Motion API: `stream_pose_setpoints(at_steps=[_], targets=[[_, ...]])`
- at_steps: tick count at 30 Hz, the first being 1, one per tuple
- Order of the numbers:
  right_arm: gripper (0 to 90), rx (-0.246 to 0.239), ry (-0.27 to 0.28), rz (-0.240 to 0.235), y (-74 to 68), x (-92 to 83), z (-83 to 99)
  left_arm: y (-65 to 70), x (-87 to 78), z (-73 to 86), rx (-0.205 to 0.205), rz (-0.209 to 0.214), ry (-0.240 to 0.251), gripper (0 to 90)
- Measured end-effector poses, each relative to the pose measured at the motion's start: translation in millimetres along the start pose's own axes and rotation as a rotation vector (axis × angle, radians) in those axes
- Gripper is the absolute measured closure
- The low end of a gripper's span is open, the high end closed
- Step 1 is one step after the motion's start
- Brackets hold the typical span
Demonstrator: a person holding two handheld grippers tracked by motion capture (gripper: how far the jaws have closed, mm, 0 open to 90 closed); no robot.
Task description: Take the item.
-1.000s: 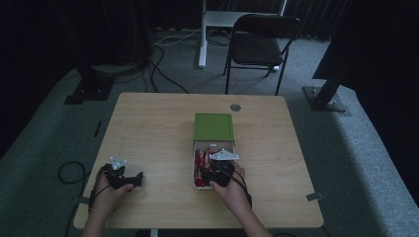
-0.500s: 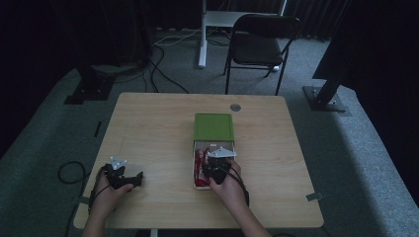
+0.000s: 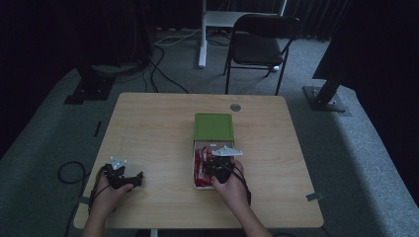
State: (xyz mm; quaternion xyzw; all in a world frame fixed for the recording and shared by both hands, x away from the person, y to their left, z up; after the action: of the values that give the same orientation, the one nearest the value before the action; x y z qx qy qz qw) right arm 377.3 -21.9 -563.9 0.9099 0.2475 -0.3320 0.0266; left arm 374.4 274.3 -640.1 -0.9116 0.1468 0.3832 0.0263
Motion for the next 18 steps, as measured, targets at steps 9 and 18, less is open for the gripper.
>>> stream_pose_setpoints(at_steps=[9,18], targets=[[80.1,0.007,0.049,-0.049,-4.0,-15.2,-8.7,0.0,0.0,0.0,0.000,0.000,0.000,3.6],[80.7,0.001,0.072,-0.091,-9.3,-35.5,-16.8,0.0,0.0,0.0,0.000,0.000,0.000,3.6]])
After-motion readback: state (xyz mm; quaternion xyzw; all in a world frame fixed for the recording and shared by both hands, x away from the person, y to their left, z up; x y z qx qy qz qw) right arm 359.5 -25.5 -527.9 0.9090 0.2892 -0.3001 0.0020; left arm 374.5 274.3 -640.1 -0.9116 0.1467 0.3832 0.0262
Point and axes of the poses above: each handheld gripper's, and its own axes: x roughly forward along the jaws, z roughly out of its underside, y roughly to its right, the point moved 10 cm from there along x, roughly forward along the jaws, and after that the axes turned 7 degrees about z, right-handed, at the moved point
